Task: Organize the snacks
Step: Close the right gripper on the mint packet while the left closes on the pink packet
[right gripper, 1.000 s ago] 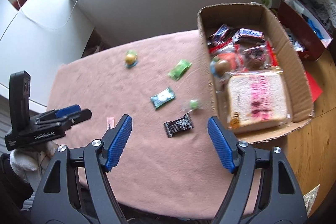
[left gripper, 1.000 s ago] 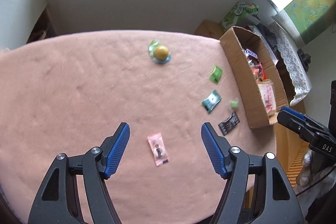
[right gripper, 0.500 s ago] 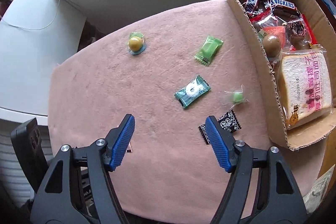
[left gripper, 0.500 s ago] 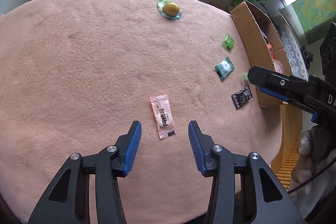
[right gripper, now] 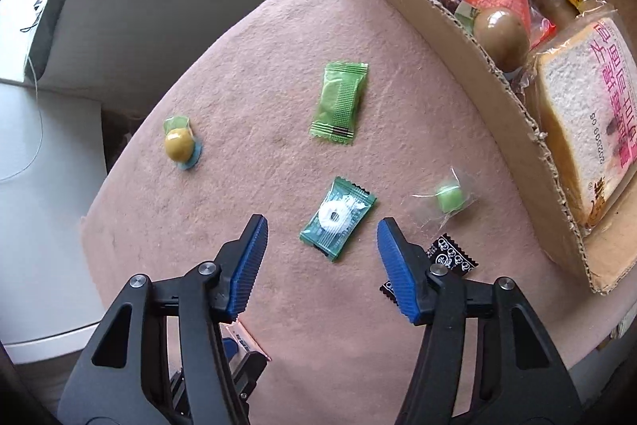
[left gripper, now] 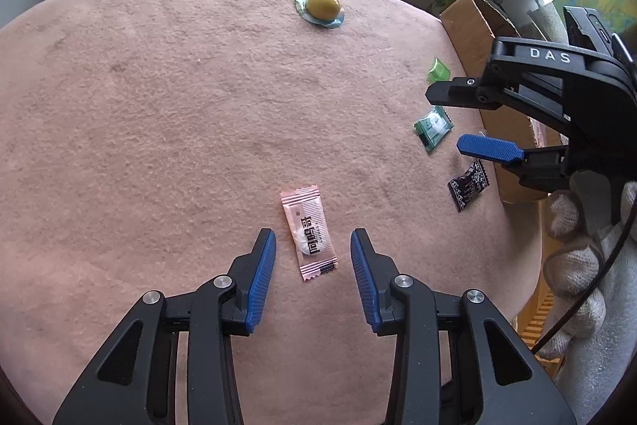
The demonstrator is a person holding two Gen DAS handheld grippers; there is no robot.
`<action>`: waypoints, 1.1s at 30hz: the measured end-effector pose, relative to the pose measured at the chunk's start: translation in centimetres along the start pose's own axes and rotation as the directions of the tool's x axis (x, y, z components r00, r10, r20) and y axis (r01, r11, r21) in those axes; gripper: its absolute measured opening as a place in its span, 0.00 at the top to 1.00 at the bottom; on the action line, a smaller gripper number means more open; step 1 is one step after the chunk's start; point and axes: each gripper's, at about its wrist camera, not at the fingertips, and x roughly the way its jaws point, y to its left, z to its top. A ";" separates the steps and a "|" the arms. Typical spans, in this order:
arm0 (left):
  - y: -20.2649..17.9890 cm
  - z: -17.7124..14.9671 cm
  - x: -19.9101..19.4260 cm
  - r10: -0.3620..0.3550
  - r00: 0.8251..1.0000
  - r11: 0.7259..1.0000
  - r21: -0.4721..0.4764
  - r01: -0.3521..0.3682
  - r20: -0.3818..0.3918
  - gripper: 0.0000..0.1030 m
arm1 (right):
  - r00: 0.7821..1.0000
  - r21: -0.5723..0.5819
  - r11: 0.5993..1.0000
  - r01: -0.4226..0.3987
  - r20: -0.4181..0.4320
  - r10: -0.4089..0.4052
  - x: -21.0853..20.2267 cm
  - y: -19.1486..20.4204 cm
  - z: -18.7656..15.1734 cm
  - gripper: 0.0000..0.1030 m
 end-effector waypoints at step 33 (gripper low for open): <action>1.1 -0.2 -0.5 0.043 0.999 0.999 -0.024 -0.042 0.030 0.84 | 0.997 -0.302 0.951 0.074 -0.014 -0.082 0.7 1.5 -4.1 0.89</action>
